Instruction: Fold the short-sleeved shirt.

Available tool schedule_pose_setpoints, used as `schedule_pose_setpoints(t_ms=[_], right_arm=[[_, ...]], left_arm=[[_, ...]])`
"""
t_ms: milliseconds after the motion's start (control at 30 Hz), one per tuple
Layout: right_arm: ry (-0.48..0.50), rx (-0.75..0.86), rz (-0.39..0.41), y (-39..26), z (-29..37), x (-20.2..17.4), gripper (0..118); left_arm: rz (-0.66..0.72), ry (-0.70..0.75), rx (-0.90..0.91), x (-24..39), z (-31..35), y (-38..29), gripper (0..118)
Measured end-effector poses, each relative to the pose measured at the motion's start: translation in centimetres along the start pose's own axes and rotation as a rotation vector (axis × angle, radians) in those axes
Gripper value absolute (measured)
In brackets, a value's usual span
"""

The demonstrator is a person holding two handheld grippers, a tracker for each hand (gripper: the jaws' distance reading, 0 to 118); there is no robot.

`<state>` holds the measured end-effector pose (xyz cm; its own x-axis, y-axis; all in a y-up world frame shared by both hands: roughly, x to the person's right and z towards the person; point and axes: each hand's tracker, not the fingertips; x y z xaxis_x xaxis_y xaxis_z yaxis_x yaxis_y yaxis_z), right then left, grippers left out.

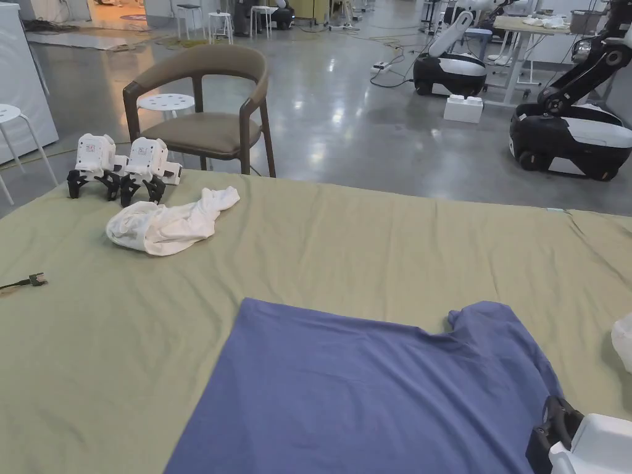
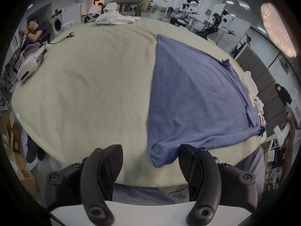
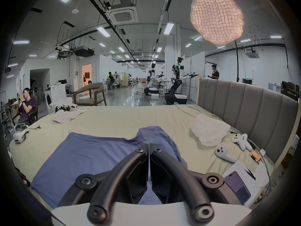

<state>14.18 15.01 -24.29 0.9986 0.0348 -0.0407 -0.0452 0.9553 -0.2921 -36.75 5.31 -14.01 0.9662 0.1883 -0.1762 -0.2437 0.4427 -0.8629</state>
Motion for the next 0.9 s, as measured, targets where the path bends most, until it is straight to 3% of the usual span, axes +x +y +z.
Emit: schedule_pose_setpoints(t_ms=[300, 500, 600, 733, 800, 833, 867, 900], right_arm=[[-0.010, -0.054, -0.005, -1.4, 0.0, 0.8, 0], [-0.025, -0.095, -0.013, -2.6, 0.6, 2.1, 0], [-0.038, -0.137, 0.002, -3.4, 1.0, 3.2, 0], [-0.063, -0.309, 0.056, -5.0, 1.4, 5.6, 3], [-0.076, -0.397, 0.078, -6.0, 1.8, 6.9, 22], [-0.089, -0.445, 0.082, -6.6, 2.1, 7.6, 49], [-0.091, -0.484, 0.074, -7.1, 2.3, 8.3, 66], [-0.082, -0.533, 0.060, -7.8, 2.6, 9.0, 74]], left_arm=[[-0.003, 0.074, 0.018, 1.0, -3.2, 1.4, 73], [-0.039, 0.112, 0.027, 2.0, -3.4, 1.9, 61], [-0.064, 0.108, 0.021, 2.8, -3.7, 1.9, 42], [-0.067, 0.065, 0.013, 2.9, -3.7, 2.1, 4], [-0.071, 0.066, 0.012, 3.0, -3.5, 2.0, 2], [-0.073, 0.066, 0.013, 3.0, -3.3, 2.0, 1], [-0.075, 0.065, 0.015, 3.1, -3.0, 2.0, 1], [-0.071, 0.064, 0.020, 3.1, -2.7, 1.9, 1]])
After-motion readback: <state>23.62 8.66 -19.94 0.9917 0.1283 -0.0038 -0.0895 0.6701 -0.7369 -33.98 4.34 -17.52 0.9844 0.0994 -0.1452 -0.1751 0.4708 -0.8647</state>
